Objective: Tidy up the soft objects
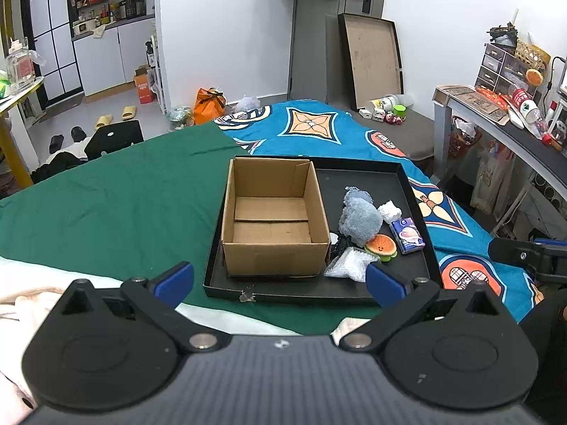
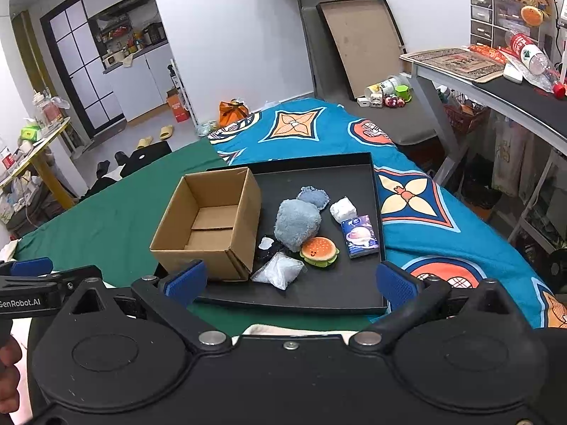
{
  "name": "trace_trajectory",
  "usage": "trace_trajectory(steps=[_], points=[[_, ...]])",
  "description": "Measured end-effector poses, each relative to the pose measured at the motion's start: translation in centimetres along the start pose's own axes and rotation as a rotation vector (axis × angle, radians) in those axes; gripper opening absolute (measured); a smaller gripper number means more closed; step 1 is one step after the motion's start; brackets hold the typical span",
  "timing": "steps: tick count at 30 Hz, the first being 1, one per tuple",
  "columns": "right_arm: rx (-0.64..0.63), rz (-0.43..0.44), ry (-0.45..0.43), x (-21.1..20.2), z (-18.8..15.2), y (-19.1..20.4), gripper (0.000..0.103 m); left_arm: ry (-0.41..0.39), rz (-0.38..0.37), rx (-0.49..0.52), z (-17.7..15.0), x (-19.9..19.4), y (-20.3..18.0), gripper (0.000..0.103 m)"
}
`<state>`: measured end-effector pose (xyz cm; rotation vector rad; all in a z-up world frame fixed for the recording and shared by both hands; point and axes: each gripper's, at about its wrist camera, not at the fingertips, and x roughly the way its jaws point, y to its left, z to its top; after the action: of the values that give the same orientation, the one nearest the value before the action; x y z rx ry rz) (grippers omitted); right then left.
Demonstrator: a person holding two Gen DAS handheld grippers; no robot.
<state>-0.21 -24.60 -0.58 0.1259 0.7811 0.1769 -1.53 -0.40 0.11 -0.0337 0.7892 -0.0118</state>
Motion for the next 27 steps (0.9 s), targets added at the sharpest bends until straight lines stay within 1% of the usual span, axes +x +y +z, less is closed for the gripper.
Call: trace_trajectory(steps=[27], points=[[-0.02, -0.003, -0.011, -0.49, -0.07, 0.62, 0.103, -0.002, 0.013, -0.014, 0.09, -0.59, 0.85, 0.102]])
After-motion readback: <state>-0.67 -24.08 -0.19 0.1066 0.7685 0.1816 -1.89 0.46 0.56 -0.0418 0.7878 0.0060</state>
